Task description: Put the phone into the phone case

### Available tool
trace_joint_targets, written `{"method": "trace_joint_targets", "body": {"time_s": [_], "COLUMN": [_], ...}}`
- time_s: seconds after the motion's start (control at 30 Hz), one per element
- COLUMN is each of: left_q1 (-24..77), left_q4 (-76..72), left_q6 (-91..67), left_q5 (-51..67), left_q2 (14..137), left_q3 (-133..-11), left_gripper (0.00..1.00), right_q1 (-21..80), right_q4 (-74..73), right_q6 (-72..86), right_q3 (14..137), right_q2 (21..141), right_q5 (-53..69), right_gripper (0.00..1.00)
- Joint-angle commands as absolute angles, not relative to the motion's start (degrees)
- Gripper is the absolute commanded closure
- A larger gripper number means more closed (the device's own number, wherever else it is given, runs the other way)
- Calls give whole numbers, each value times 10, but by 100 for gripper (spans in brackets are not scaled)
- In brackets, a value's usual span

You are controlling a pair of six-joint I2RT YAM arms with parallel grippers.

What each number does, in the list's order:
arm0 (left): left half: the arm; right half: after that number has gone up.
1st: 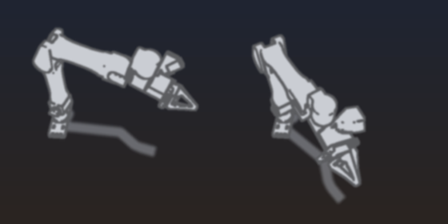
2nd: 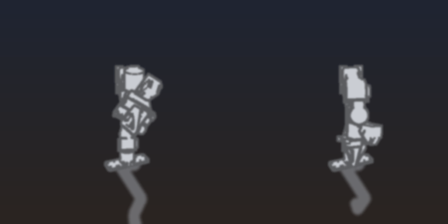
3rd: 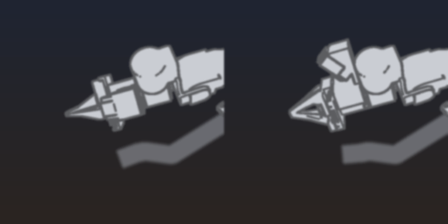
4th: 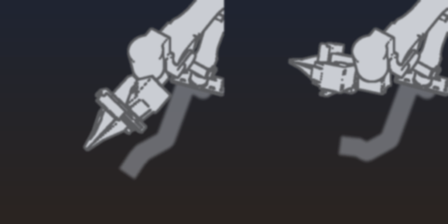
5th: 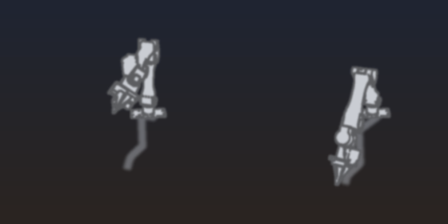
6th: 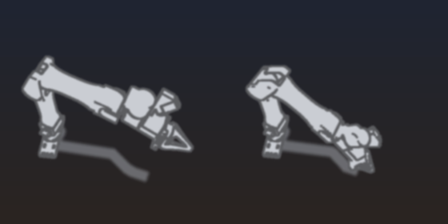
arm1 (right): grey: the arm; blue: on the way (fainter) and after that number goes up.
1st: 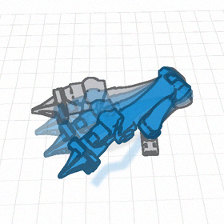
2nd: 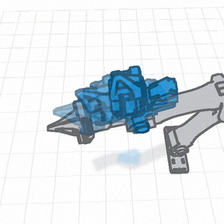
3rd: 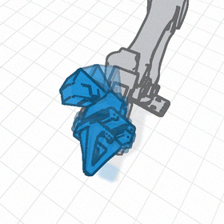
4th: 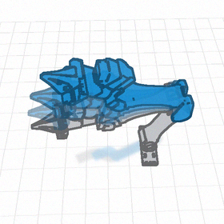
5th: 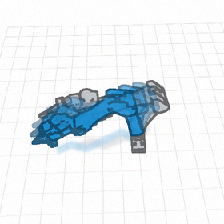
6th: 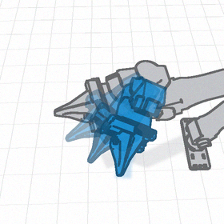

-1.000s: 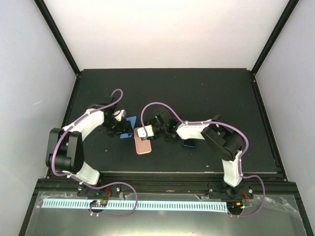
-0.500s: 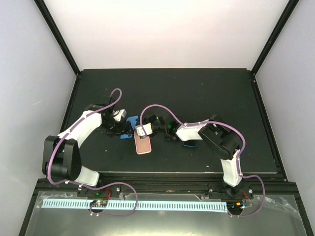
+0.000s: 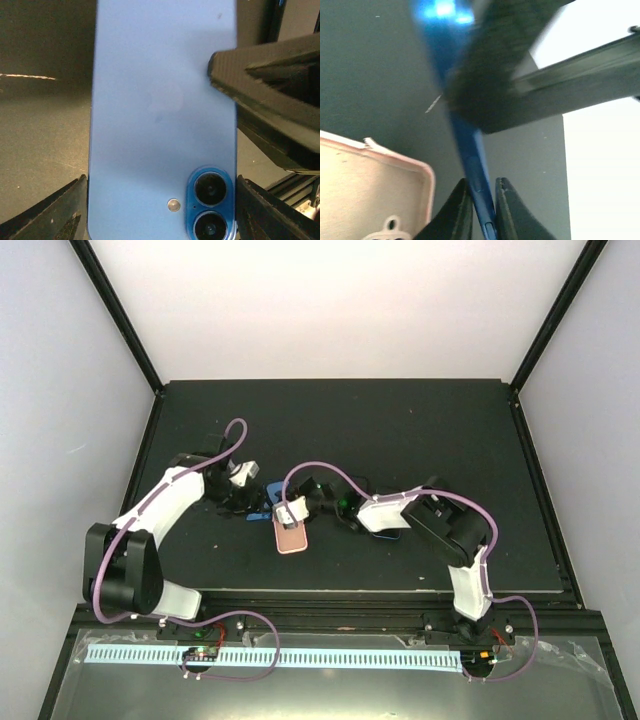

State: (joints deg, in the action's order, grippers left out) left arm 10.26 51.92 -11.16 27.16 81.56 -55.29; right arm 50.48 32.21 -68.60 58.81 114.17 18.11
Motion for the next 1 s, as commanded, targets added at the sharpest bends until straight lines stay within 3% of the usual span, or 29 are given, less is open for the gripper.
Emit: {"method": "trace_joint_targets", "body": {"time_s": [0.0,0.1,0.37,0.5,0.63,0.77,0.97], "left_q1": [106,106,100,90,68,56,54], "left_q4": [530,529,522,499,493,500,504], "left_q6": [-103,-119,-201,-245,-265,-269,-268], "left_q5": [294,288,227,173,159,151,164], "left_q2": [782,756,650,597,545,506,467], "left_q3": [-571,-583,-645,-662,-664,-662,-622], "left_gripper": [35,23,5,4,5,7,10], "right_q1": [508,511,525,526,526,526,525], "right_q4": [353,344,290,238,70,78,54], "right_q6": [-685,-683,-568,-373,-184,-23,247], "right_q3": [567,549,529,547,624,584,558], "right_q2": [1117,1096,1012,965,941,884,841], "right_q5": [175,175,169,156,145,227,252], "right_gripper": [90,99,99,99,99,99,99]}}
